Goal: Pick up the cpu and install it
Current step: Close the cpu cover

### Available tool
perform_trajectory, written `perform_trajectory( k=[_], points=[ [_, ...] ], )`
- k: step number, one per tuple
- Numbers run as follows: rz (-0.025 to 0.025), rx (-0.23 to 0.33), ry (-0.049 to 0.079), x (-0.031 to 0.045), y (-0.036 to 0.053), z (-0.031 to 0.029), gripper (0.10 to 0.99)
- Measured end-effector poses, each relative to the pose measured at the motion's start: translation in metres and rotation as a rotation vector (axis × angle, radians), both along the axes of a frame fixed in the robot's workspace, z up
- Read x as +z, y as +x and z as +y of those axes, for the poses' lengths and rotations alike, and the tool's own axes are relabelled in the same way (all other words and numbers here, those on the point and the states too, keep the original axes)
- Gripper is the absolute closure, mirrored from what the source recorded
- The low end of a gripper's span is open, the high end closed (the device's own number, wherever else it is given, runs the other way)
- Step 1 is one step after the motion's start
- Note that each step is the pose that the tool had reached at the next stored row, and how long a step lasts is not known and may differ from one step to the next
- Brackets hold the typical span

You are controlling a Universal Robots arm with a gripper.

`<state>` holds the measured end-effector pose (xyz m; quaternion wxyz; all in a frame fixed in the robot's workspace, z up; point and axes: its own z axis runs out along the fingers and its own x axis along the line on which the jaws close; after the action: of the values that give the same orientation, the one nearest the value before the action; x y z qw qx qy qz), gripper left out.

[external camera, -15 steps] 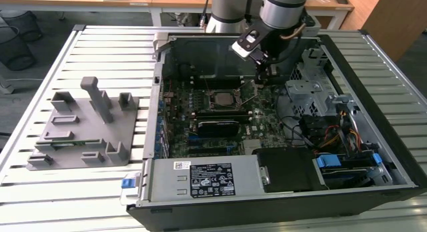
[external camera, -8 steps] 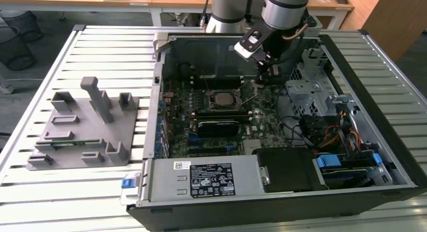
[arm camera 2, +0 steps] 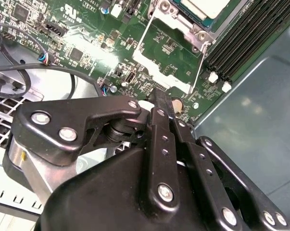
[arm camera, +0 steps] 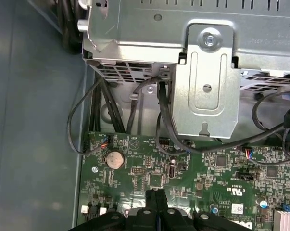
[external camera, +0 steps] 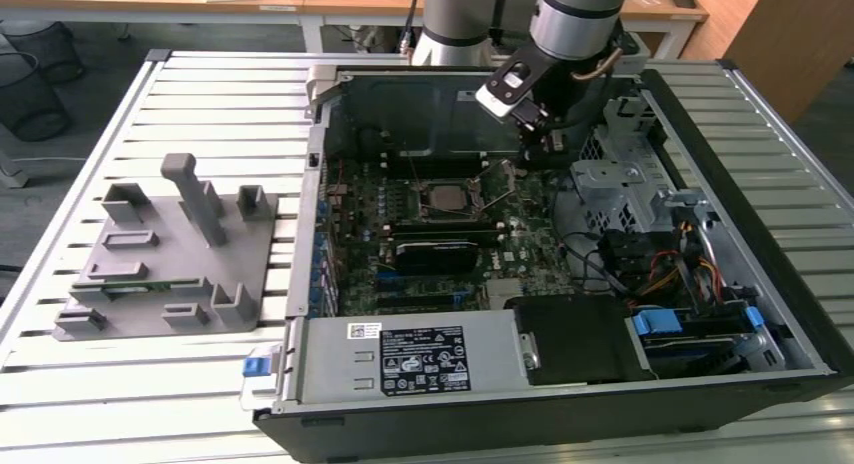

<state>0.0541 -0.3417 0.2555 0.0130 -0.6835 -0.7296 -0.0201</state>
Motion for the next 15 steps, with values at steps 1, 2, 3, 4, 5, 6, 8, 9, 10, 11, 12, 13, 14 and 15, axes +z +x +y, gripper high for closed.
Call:
perform_trajectory(
  k=[1,2,3,4,5,6,8,9,10,11,12,13,14,15],
  points=[
    [0.0000,0.000,0.000,-0.0005,0.0004,0.0001,0.980],
    [0.0000,0.000,0.000,-0.0010,0.0008,0.0003,0.980],
    [0.0000,0.000,0.000,-0.0016,0.0011,0.0004,0.980],
    [0.0001,0.000,0.000,-0.0024,0.0013,0.0005,0.980],
    [0.0001,0.000,0.000,-0.0034,0.0014,0.0005,0.980],
    [0.0001,0.000,0.000,-0.0043,0.0015,0.0006,0.980],
    [0.0001,0.000,0.000,-0.0063,0.0017,0.0006,0.980],
    [0.0002,0.000,0.000,-0.0072,0.0018,0.0006,0.980],
    [0.0002,0.000,0.000,-0.0082,0.0018,0.0006,0.980],
    [0.0003,0.000,0.000,-0.0091,0.0018,0.0006,0.980],
    [0.0003,0.000,0.000,-0.0098,0.0018,0.0006,0.980],
    [0.0003,0.000,0.000,-0.0106,0.0018,0.0006,0.980],
    [0.0003,0.000,0.000,-0.0113,0.0018,0.0006,0.980],
    [0.0004,0.000,0.000,-0.0120,0.0018,0.0006,0.980]
  ],
)
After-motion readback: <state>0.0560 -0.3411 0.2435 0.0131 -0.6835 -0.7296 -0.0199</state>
